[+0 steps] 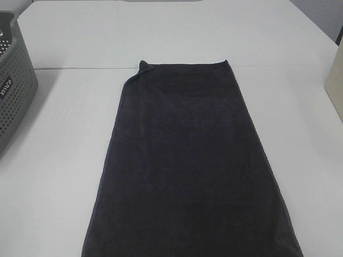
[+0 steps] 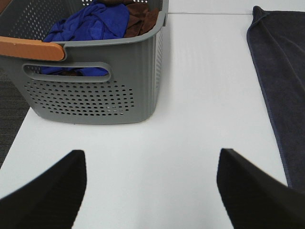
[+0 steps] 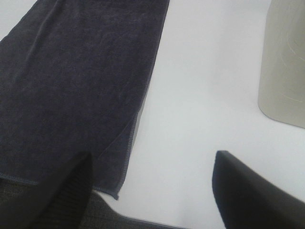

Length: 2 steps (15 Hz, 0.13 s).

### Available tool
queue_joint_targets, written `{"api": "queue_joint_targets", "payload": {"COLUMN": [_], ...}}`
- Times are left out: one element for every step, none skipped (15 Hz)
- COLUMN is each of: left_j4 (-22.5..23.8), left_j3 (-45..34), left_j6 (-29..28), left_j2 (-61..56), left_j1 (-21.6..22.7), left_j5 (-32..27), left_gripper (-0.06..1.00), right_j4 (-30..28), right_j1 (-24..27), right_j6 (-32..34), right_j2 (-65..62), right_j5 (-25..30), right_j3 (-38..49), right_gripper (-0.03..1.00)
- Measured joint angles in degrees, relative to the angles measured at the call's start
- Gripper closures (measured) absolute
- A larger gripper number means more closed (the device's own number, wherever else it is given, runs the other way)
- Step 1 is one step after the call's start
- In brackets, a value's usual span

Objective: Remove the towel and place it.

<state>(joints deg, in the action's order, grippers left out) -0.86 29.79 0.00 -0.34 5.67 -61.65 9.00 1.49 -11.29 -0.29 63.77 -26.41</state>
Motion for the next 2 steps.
{"api": "queue_joint_targets", "payload": {"left_j4": [0.00,0.00], "left_j3": [0.00,0.00], "left_j6": [0.00,0.00], "left_j2": [0.00,0.00], "left_j1": [0.00,0.00], "left_j5": [0.00,0.00], "left_gripper": [0.23,0.23], "right_j4": [0.00,0.00], "right_j1": [0.00,0.00], "right_j6": [0.00,0.00], "right_j2": [0.00,0.00], "right_j5": [0.00,0.00], "right_j3": [0.00,0.00], "right_gripper": [0.28,0.28]}}
